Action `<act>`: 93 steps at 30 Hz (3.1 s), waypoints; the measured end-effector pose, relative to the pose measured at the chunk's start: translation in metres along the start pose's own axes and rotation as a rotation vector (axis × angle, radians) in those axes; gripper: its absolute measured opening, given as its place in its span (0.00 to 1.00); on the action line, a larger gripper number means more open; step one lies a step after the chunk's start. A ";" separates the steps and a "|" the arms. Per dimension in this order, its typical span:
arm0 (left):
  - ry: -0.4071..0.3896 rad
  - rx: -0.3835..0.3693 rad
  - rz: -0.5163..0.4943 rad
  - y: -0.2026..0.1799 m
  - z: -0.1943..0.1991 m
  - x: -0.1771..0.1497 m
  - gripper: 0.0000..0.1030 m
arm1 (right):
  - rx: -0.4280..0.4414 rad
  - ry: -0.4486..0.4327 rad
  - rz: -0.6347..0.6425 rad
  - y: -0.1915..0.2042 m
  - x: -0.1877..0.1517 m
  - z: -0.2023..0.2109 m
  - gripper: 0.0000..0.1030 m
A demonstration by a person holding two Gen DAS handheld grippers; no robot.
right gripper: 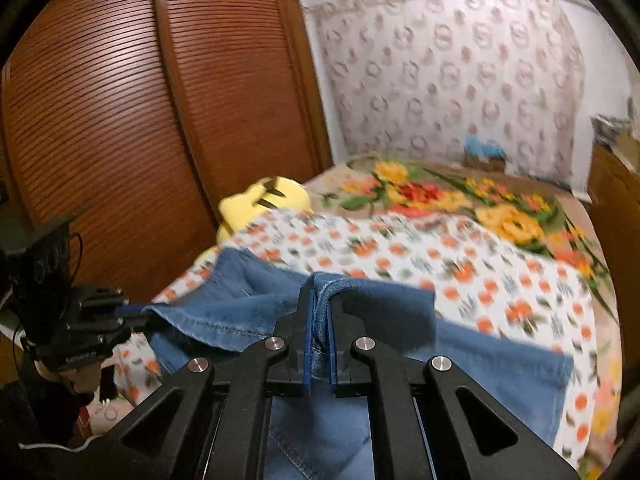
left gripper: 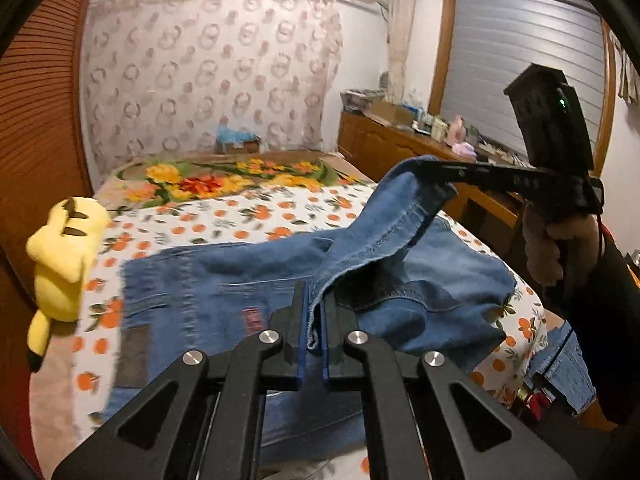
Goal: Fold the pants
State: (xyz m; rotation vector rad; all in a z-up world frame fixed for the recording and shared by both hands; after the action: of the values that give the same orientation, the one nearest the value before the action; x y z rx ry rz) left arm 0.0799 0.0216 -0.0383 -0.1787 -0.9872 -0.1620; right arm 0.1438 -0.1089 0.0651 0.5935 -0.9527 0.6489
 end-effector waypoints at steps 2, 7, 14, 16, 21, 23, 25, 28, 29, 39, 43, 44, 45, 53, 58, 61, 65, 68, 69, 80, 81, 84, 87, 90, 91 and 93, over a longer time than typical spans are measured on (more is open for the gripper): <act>-0.008 0.018 0.014 0.010 0.008 -0.002 0.06 | 0.018 -0.005 0.029 0.008 0.007 -0.004 0.05; 0.005 0.065 0.061 0.040 0.019 -0.018 0.06 | 0.068 0.020 0.076 0.025 0.017 -0.043 0.05; 0.044 0.108 0.125 0.074 0.024 -0.045 0.06 | 0.122 0.075 0.108 0.032 0.038 -0.114 0.05; 0.061 0.120 0.138 0.081 0.023 -0.054 0.06 | 0.131 0.097 0.122 0.036 0.043 -0.132 0.05; 0.112 0.158 0.151 0.096 0.014 -0.067 0.06 | 0.122 0.173 0.143 0.044 0.044 -0.179 0.05; 0.127 0.168 0.154 0.099 0.011 -0.069 0.11 | 0.115 0.209 0.140 0.044 0.044 -0.200 0.05; 0.128 0.169 0.159 0.101 0.011 -0.070 0.22 | 0.099 0.221 0.138 0.042 0.044 -0.211 0.09; 0.110 0.158 0.156 0.102 0.014 -0.068 0.42 | 0.077 0.219 0.130 0.042 0.045 -0.216 0.31; 0.104 0.152 0.154 0.101 0.015 -0.067 0.43 | 0.076 0.211 0.126 0.043 0.045 -0.215 0.44; 0.076 0.142 0.133 0.089 0.007 -0.057 0.42 | 0.077 0.080 0.115 0.037 0.039 -0.175 0.57; 0.120 0.154 0.129 0.091 -0.009 -0.060 0.42 | 0.021 0.107 0.130 0.026 0.025 -0.171 0.57; 0.134 0.160 0.134 0.093 -0.012 -0.062 0.42 | 0.012 0.116 0.126 0.022 0.020 -0.169 0.57; 0.152 0.165 0.139 0.095 -0.017 -0.065 0.42 | 0.004 0.124 0.122 0.020 0.016 -0.167 0.57; 0.190 0.136 0.157 0.096 -0.031 -0.079 0.33 | -0.055 0.146 0.108 0.003 -0.024 -0.125 0.57; 0.185 0.129 0.112 0.085 -0.027 -0.080 0.10 | -0.070 0.154 0.082 -0.002 -0.041 -0.098 0.57; 0.146 0.150 0.126 0.086 -0.013 -0.077 0.07 | -0.071 0.147 0.059 -0.006 -0.049 -0.084 0.57; 0.068 0.182 0.150 0.094 0.018 -0.070 0.07 | -0.078 0.136 0.044 -0.007 -0.055 -0.069 0.57; 0.064 0.209 0.157 0.100 0.029 -0.072 0.07 | -0.071 0.131 0.029 -0.008 -0.061 -0.061 0.57; 0.068 0.212 0.157 0.102 0.030 -0.073 0.07 | -0.069 0.129 0.024 -0.008 -0.063 -0.058 0.57; 0.106 0.226 0.141 0.096 0.021 -0.074 0.22 | -0.110 0.113 -0.017 -0.009 -0.088 -0.024 0.57; 0.103 0.222 0.138 0.094 0.021 -0.072 0.26 | -0.110 0.108 -0.025 -0.009 -0.090 -0.019 0.57; 0.085 0.207 0.133 0.089 0.020 -0.066 0.44 | -0.114 0.095 -0.043 -0.012 -0.096 -0.009 0.57; 0.091 0.185 0.116 0.080 0.015 -0.061 0.54 | -0.129 0.088 -0.053 -0.015 -0.103 -0.002 0.57; 0.083 0.168 0.102 0.068 0.008 -0.054 0.70 | -0.140 0.090 -0.061 -0.018 -0.111 0.005 0.57; 0.085 0.160 0.097 0.064 0.004 -0.052 0.70 | -0.146 0.090 -0.062 -0.019 -0.113 0.008 0.57; 0.088 0.159 0.084 0.055 -0.004 -0.047 0.70 | -0.159 0.090 -0.063 -0.022 -0.117 0.013 0.57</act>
State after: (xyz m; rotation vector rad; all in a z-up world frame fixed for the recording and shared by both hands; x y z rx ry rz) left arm 0.0695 0.0764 -0.0839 -0.0666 -0.8987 -0.0137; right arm 0.1025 -0.1606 -0.0352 0.4484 -0.8889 0.5338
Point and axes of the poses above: each gripper's, at about its wrist camera, not at the fingertips, and z roughly against the way its jaws point, y to its left, x to its top, the point moved 3 cm from there along -z, roughly the way its jaws point, and after that the axes turned 5 degrees about x, right-handed, at the moved point
